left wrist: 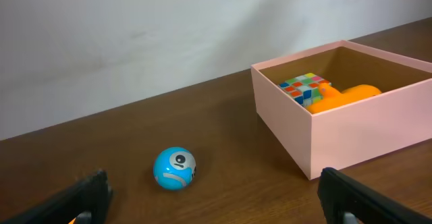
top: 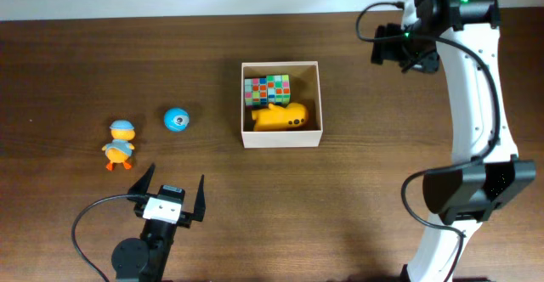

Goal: Pack container
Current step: 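Withdraw the right gripper to the right side of the table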

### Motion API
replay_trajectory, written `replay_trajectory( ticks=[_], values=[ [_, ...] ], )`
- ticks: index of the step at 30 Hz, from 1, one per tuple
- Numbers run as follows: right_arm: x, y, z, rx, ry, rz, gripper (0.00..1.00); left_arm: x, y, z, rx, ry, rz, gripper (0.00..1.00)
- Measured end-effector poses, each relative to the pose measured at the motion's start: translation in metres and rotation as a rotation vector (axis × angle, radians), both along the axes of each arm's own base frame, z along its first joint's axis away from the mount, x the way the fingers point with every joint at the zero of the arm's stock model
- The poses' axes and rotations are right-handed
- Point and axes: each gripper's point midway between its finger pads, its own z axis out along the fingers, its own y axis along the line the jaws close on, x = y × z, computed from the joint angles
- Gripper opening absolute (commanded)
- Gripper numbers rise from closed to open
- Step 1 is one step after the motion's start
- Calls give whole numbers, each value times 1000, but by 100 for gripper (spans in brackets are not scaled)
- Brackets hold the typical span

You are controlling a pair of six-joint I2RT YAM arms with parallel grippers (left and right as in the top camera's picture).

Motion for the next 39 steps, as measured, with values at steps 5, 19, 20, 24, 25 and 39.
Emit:
replay_trajectory(
  ticks=[5,19,20,24,25,39],
  values=[
    [-6,-15,-78,-14,115,-50,84,0,0,0,0,0,0,99],
    [-48,-17,-174,-36,270,-28,88,0,0,0,0,0,0,99],
    [-51,-17,-177,-36,280,-27,88,0,0,0,0,0,0,99],
    [-67,-17,-189,-37,329,-26,88,0,0,0,0,0,0,99],
    [-71,-17,-192,-37,342,-25,88,0,0,0,0,0,0,99],
    [-90,-21,-208,-64,393,2,99,0,0,0,-21,4,1,99]
  ],
)
